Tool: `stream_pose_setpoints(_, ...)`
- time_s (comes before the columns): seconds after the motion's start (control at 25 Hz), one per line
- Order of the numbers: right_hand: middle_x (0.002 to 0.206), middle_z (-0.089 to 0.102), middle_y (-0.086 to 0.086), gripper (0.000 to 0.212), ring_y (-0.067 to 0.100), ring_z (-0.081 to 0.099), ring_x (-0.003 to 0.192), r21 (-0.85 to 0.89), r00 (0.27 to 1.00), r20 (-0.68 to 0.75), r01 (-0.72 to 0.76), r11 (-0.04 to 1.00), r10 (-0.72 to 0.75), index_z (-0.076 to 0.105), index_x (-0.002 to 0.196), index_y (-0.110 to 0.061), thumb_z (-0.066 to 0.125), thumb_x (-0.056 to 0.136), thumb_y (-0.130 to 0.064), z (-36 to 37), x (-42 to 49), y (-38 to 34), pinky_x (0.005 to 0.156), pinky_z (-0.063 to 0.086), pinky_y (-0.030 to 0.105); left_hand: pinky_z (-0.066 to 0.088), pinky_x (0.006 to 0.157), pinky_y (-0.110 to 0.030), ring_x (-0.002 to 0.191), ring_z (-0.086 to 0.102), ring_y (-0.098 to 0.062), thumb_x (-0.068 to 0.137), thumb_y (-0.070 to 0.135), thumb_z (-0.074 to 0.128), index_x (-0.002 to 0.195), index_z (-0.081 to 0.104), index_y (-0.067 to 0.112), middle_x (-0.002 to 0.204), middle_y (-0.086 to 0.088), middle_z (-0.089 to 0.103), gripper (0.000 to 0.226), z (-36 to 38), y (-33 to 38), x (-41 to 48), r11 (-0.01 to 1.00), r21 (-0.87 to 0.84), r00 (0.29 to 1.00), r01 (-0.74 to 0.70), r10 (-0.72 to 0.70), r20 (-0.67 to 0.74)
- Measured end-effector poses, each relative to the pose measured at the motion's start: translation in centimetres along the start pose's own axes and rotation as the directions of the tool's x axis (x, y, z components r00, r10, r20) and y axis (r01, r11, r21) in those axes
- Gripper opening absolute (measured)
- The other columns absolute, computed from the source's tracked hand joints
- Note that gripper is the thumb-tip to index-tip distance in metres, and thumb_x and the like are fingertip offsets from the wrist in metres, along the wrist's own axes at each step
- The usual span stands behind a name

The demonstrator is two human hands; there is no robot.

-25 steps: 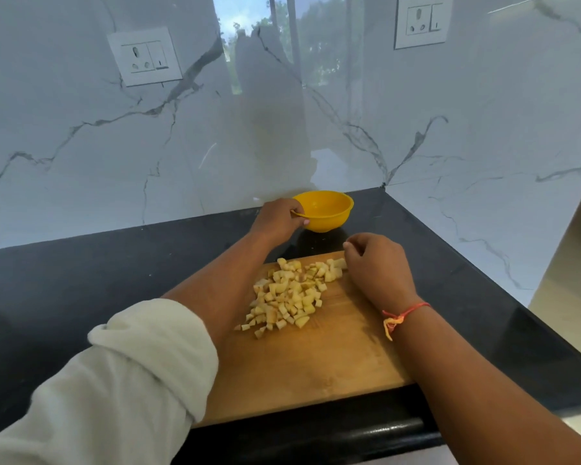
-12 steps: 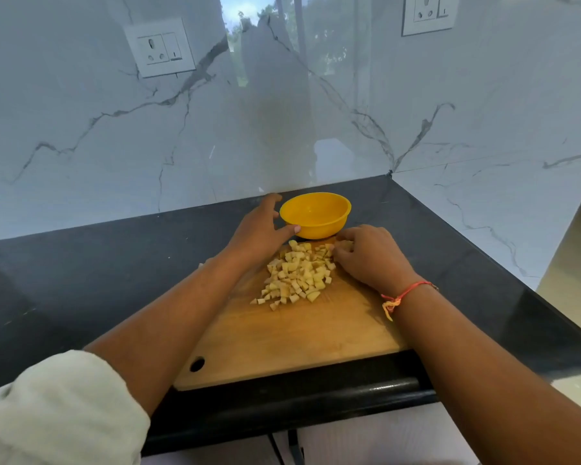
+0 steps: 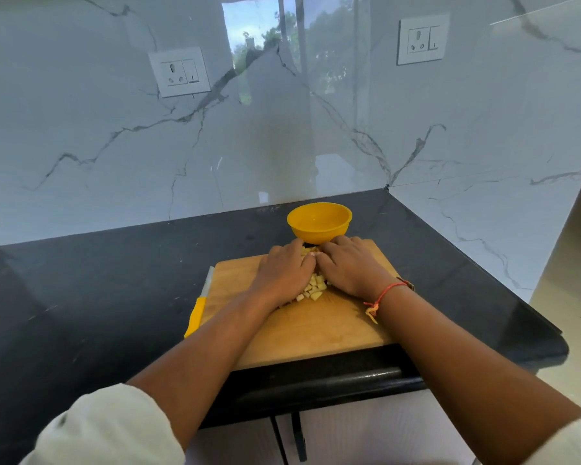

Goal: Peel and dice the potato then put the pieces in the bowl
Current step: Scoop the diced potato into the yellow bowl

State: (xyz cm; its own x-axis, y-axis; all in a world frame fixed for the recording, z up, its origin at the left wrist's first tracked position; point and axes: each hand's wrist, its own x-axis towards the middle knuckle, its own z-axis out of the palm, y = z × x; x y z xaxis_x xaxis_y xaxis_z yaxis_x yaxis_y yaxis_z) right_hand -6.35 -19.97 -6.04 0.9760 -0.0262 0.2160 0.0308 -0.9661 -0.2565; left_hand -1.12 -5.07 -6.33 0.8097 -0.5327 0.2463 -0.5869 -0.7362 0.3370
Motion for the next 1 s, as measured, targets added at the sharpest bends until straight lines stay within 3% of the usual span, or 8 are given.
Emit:
stream_pose_setpoints(0.24, 0.117, 0.062, 0.006, 0.038, 0.018, 0.050, 0.109, 0.063, 0.998, -0.006, 0.068, 0.996, -0.068, 0.064, 0.114, -0.015, 0.030, 0.107, -0.031, 0.52, 0.07, 0.03, 0.098, 0.034, 0.035, 0.042, 0.098, -0.045, 0.121, 0.046, -0.029, 0.105, 0.034, 0.033, 0.132, 0.056, 0.016, 0.132, -0.007, 0.055, 0.040, -0.05, -0.18, -0.01, 1.000, -0.021, 0.999, -0.022, 0.023, 0.041)
stream_pose_setpoints(0.4, 0.110, 0.062, 0.005, 0.034, 0.017, 0.049, 0.101, 0.057, 0.993, -0.054, 0.108, 0.993, -0.104, 0.062, 0.111, -0.014, 0.031, 0.107, -0.030, 0.76, 0.02, -0.11, 0.096, 0.035, 0.037, 0.045, 0.090, -0.042, 0.107, 0.049, -0.023, 0.105, 0.034, 0.033, 0.114, 0.063, 0.016, 0.114, -0.005, 0.058, 0.036, 0.37, -0.76, 0.25, 0.998, -0.055, 0.999, -0.030, 0.031, 0.013)
stream_pose_setpoints(0.52, 0.103, 0.060, 0.004, 0.033, 0.017, 0.048, 0.095, -0.002, 0.990, -0.068, 0.126, 0.992, -0.126, 0.060, 0.105, -0.014, 0.031, 0.107, -0.030, 0.87, -0.07, -0.41, 0.093, 0.036, 0.038, 0.045, 0.081, -0.041, 0.095, 0.050, -0.023, 0.105, 0.031, 0.033, 0.094, 0.057, 0.018, 0.096, -0.001, 0.054, 0.030, 0.40, -0.44, 0.10, 0.999, -0.032, 0.999, -0.032, 0.031, -0.033)
stream_pose_setpoints(0.76, 0.095, 0.063, 0.004, 0.039, 0.018, 0.053, 0.086, -0.023, 0.989, -0.068, 0.133, 0.991, -0.134, 0.062, 0.098, -0.017, 0.028, 0.107, -0.035, 0.87, 0.24, -0.50, 0.085, 0.044, 0.039, 0.045, 0.075, -0.040, 0.085, 0.052, -0.020, 0.106, 0.032, 0.031, 0.086, 0.057, 0.020, 0.084, 0.003, 0.054, 0.035, 0.81, -0.49, 0.40, 0.998, -0.051, 0.996, -0.043, 0.038, -0.086)
stream_pose_setpoints(0.88, 0.092, 0.066, 0.003, 0.046, 0.019, 0.058, 0.083, -0.038, 0.992, -0.074, 0.096, 0.995, -0.098, 0.063, 0.094, -0.019, 0.025, 0.107, -0.040, 0.77, 0.53, -0.65, 0.077, 0.047, 0.038, 0.038, 0.066, -0.034, 0.077, 0.053, -0.017, 0.107, 0.033, 0.031, 0.077, 0.051, 0.023, 0.075, 0.005, 0.053, 0.037, 0.67, -0.36, 0.66, 0.998, -0.053, 0.993, -0.044, 0.038, -0.115)
stream_pose_setpoints(1.0, 0.080, 0.063, -0.001, 0.048, 0.017, 0.057, 0.074, -0.086, 0.994, -0.089, 0.060, 0.995, -0.067, 0.060, 0.083, -0.024, 0.024, 0.107, -0.045, 0.48, 0.70, -0.78, 0.063, 0.040, 0.034, 0.034, 0.060, -0.034, 0.068, 0.052, -0.016, 0.107, 0.035, 0.031, 0.073, 0.051, 0.020, 0.071, 0.002, 0.054, 0.042, 0.28, -0.12, 0.80, 0.998, -0.063, 0.991, -0.030, 0.021, -0.131)
